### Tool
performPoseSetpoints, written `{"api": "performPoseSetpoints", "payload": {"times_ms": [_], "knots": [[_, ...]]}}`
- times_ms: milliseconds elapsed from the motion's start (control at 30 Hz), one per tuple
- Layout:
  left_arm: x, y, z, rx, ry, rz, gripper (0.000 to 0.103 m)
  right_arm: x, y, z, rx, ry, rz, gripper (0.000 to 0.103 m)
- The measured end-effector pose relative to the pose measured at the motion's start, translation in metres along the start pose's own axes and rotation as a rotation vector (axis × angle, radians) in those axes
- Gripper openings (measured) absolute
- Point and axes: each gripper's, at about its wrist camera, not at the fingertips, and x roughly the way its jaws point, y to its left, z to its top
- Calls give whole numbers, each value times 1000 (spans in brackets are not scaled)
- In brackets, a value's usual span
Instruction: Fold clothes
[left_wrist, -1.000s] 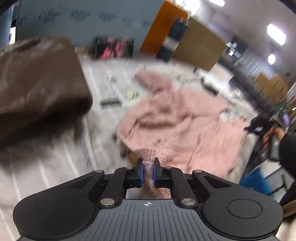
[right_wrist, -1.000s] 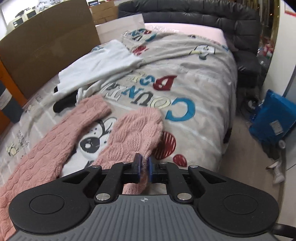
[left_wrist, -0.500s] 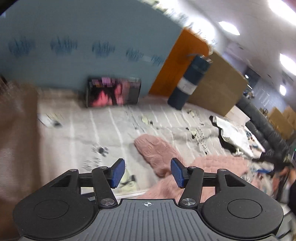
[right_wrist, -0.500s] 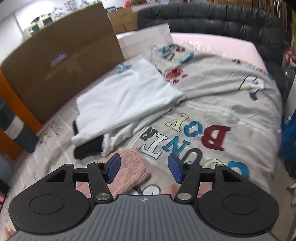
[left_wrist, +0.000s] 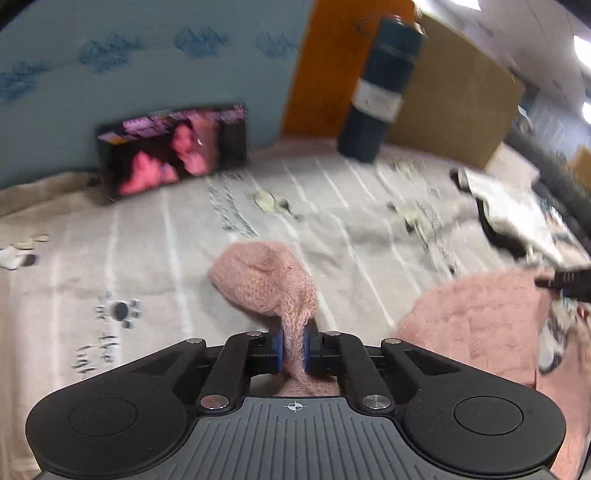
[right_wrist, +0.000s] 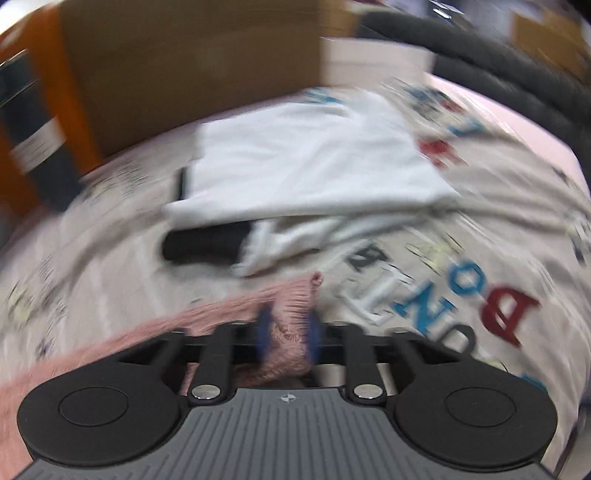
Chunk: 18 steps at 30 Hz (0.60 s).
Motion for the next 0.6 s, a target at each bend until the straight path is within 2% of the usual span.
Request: {"api": "performPoseSetpoints", "payload": {"times_ms": [133,167,267,367,467,533,600], "knots": [[-27,9,4,75,-142,160,7,-16,11,10,-41,-96,41,10],[-33,19,11,63,-170,181,7,-20,13,15,-50,-120,49,10],[-45,36,28,111,-225,266,7,-27,22,30,-71,-188,63,10],[-43,43,41,152,-242,322,7,-25,28,44,-81,-229,67,10],[-29,43,50,170,-211,401,8,-18,33,53,-87,-241,63,10],[-8,46,51,171,-141,420,8,-17,31,52,-84,-231,53,10],[13,48,52,180,-76,444,16,-17,28,50,-79,-219,43,10]]}}
